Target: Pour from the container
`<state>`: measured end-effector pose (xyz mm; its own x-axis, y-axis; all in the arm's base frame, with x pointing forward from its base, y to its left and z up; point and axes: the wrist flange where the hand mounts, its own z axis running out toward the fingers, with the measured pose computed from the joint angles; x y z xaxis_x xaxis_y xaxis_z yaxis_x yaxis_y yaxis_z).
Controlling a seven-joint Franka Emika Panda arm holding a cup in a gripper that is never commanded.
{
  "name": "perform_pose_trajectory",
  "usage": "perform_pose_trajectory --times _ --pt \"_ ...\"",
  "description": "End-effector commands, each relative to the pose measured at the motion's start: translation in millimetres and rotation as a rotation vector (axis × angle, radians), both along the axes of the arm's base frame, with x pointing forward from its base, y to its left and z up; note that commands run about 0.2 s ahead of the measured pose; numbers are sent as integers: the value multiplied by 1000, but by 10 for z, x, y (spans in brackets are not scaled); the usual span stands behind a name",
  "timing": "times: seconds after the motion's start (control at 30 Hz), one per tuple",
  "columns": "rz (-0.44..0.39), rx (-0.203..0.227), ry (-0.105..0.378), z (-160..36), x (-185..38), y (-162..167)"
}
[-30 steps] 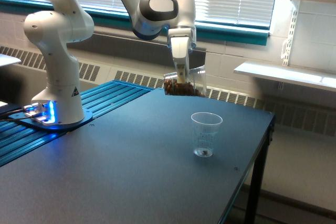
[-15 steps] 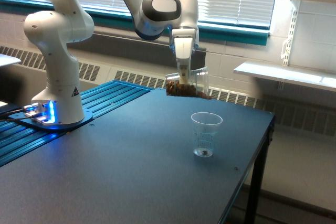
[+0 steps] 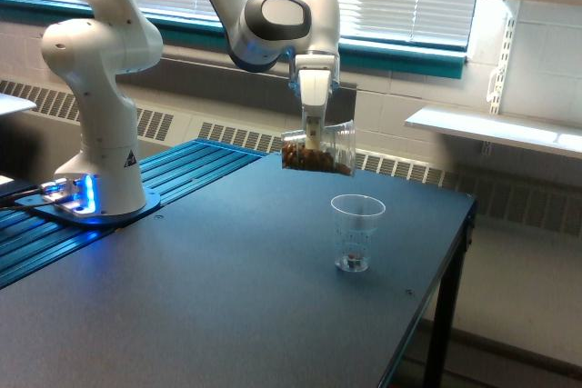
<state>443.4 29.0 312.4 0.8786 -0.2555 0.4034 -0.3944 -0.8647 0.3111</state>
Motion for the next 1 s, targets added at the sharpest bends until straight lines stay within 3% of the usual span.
perform_pose_trajectory --times 0.03,0.17,0.5,1.0 --pt "21 -5 -2 16 -12 64" --pt "28 -7 6 75 51 52" --pt "44 -27 5 -44 -29 145" --pt "55 -57 32 33 22 142"
